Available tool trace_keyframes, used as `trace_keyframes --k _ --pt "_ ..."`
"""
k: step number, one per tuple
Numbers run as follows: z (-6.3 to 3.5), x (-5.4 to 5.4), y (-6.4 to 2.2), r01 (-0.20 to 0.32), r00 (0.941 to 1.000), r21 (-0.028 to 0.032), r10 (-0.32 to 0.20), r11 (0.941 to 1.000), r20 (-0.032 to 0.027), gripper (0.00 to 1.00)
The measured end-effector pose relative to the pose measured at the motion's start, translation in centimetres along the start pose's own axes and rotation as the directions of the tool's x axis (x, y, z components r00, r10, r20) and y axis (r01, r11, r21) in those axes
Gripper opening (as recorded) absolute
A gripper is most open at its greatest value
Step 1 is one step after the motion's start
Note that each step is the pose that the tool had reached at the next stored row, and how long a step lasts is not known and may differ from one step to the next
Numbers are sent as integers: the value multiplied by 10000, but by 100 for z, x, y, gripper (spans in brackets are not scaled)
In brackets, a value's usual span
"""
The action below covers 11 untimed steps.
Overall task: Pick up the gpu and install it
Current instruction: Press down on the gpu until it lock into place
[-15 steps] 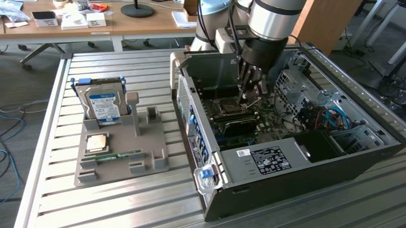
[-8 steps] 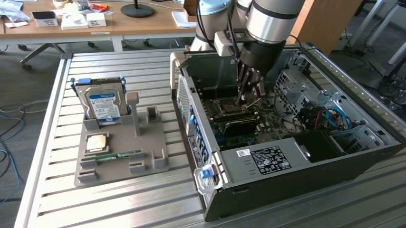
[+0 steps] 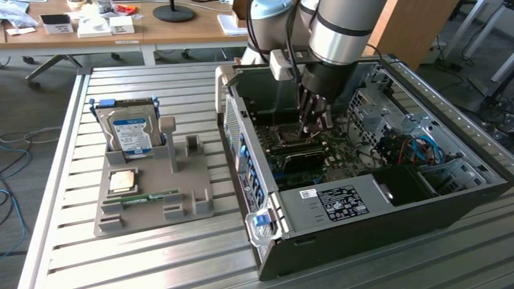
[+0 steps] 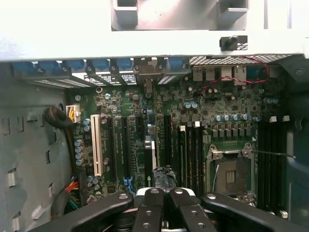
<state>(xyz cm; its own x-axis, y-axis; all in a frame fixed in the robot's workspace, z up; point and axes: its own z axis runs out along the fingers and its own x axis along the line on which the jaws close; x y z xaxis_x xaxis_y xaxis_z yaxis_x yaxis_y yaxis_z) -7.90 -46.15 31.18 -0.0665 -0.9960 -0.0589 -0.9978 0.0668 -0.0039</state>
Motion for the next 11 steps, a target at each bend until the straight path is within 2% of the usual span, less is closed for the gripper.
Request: trace_keyframes --k 4,11 --pt "59 3 0 0 10000 1 0 10000 1 11" --pt "83 5 0 0 10000 2 0 10000 2 11"
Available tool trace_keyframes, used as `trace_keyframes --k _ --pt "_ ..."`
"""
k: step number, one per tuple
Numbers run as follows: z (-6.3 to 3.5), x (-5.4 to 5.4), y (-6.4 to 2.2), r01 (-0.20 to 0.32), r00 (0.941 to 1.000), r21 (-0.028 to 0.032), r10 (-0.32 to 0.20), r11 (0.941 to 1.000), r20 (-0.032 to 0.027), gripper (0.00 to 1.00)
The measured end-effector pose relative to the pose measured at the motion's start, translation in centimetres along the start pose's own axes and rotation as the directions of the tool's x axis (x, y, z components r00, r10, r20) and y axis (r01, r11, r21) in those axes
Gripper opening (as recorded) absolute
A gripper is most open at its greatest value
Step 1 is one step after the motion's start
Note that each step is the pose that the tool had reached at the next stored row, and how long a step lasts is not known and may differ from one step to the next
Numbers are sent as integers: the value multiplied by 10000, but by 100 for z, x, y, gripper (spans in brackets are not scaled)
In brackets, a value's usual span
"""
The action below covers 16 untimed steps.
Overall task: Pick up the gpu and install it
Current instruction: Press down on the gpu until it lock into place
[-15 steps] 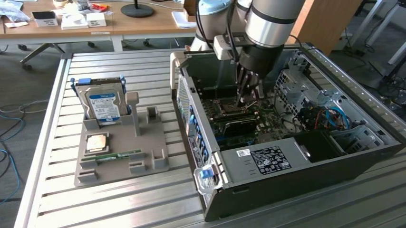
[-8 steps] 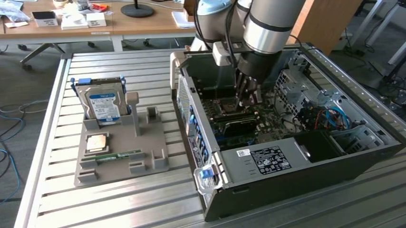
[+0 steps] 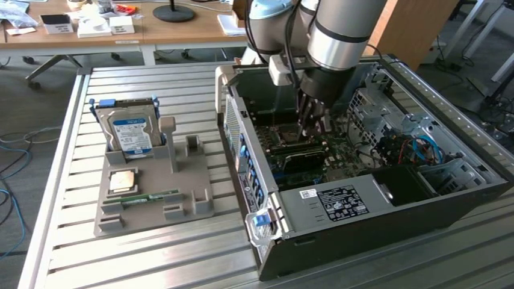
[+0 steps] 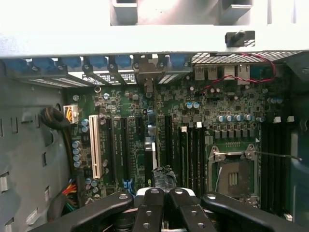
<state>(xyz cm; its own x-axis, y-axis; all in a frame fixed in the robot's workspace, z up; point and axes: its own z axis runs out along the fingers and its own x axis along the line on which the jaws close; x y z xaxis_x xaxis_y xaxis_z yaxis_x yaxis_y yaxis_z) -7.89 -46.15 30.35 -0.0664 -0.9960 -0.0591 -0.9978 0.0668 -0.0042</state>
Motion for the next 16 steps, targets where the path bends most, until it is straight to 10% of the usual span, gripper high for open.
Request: trace_keyframes --k 16 --pt "163 -1 2 0 10000 0 0 10000 -2 11"
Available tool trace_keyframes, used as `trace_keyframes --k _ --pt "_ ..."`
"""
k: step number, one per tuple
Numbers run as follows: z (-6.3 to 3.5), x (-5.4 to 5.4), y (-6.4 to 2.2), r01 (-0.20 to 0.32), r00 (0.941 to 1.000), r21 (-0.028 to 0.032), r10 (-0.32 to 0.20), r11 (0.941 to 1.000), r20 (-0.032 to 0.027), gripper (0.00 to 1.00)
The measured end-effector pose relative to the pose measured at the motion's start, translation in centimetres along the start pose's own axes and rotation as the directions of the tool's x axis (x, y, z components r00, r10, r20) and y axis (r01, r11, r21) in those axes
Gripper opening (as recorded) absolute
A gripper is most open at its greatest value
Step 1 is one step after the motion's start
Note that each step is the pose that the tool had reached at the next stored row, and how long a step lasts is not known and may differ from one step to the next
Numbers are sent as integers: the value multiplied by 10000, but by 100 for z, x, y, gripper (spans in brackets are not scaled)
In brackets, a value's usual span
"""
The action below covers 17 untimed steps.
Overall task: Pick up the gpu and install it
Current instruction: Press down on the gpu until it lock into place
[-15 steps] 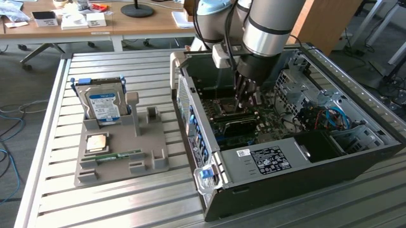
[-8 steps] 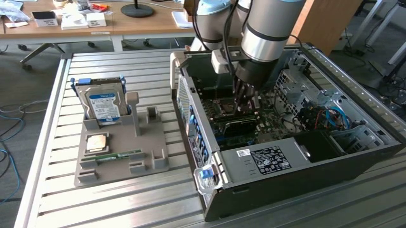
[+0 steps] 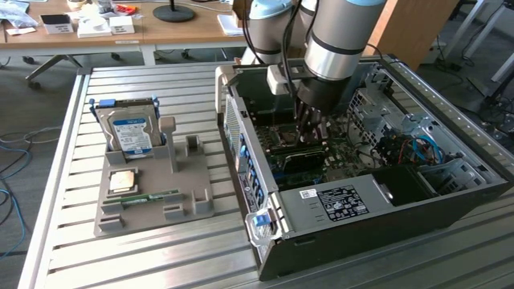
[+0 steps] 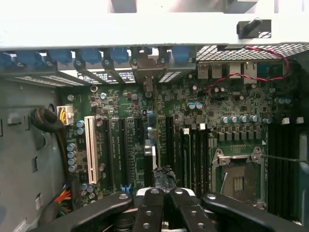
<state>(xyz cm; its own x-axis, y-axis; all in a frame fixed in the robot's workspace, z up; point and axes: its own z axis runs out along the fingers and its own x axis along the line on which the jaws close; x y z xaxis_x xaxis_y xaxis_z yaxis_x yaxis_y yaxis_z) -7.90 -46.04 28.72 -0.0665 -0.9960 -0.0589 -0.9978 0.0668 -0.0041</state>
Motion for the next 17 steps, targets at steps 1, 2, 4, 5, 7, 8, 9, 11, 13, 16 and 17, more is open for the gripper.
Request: trace_keyframes --k 1,2,4,5,7,8,9,11,13,16,17 --pt "10 -1 0 1 10000 0 -1 10000 -1 11" --pt "24 -2 0 0 10000 -1 0 10000 -2 11" --pt "53 -4 1 0 10000 0 0 10000 -1 11" --pt "66 -5 0 1 10000 -1 -1 10000 -1 11" --pt "91 -8 2 0 10000 -2 0 10000 -2 11" --pt "99 -9 2 0 10000 -2 0 10000 -2 11" --pt "100 -9 1 0 10000 -3 0 10000 -3 11" --pt "102 -11 2 0 10000 -2 0 10000 -3 11" --pt "106 -20 3 -1 10000 -1 1 10000 -2 11" --pt "120 -31 3 1 10000 -1 -1 10000 1 11" --pt "126 -32 2 1 10000 -1 -1 10000 -1 11"
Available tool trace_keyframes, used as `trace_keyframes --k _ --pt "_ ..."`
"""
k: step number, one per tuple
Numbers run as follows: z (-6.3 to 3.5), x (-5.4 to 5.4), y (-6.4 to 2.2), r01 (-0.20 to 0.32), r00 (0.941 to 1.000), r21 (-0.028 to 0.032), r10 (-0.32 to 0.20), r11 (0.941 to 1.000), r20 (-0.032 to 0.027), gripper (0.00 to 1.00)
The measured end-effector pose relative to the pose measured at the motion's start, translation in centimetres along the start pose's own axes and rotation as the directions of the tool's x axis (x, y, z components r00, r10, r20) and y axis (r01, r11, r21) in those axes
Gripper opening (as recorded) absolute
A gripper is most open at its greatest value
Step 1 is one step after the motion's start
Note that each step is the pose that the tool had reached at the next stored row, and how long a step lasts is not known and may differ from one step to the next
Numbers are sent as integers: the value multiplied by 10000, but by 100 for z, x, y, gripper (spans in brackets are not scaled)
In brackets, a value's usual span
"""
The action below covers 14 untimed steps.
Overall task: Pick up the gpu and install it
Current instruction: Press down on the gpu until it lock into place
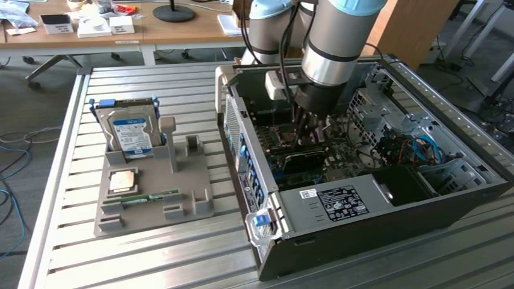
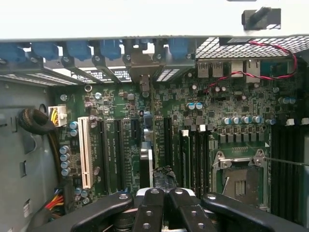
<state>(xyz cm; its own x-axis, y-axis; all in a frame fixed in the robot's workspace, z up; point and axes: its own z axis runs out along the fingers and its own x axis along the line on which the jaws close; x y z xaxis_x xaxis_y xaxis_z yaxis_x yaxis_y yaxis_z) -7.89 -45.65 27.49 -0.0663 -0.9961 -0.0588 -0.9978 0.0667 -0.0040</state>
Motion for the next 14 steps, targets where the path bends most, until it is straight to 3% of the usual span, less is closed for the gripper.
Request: trace_keyframes --k 14 --pt "49 14 1 -2 10000 -1 2 10000 -2 11"
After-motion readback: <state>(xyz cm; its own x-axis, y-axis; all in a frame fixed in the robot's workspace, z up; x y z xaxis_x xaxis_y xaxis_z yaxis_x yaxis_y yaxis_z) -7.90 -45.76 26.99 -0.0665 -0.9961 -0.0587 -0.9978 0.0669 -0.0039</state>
